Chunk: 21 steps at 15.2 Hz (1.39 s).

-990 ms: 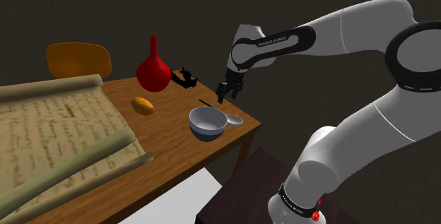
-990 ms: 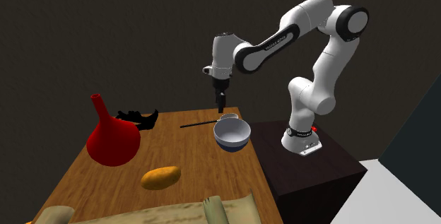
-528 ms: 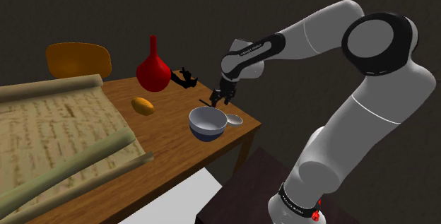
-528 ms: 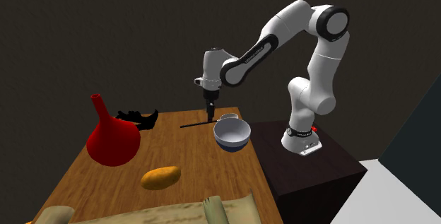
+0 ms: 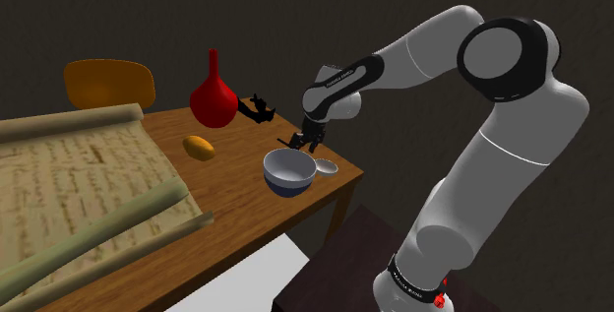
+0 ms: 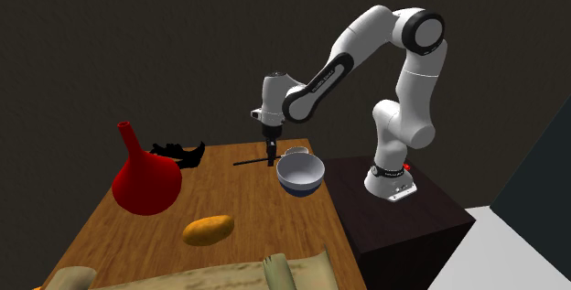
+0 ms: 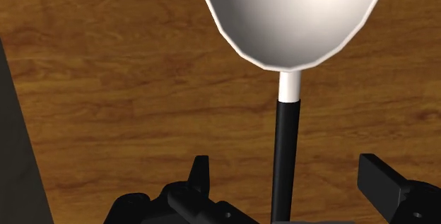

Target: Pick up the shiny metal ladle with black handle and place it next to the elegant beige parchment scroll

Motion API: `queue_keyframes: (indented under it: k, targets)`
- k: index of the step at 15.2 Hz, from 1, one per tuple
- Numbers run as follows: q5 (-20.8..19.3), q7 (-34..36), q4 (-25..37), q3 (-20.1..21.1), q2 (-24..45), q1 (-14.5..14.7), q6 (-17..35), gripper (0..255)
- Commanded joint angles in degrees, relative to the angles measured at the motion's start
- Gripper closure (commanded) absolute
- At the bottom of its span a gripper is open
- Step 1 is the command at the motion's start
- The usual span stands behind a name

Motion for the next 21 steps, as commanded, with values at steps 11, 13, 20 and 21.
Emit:
queue_keyframes:
  k: [11,13,20,21]
  targets:
    - [0.10,-0.11,-0.02,-0.02,0.15,0.00,0.18,255]
    - [0.11,-0.10,0.00,-0.01,0.17,0.01,0.18,255]
    - [-1.38,1.22,1.01,0.12,-2.21,-0.22,-3.04,255]
    - [-1.69,1.51,1.31,0.17,-2.74,-0.28,-3.85,255]
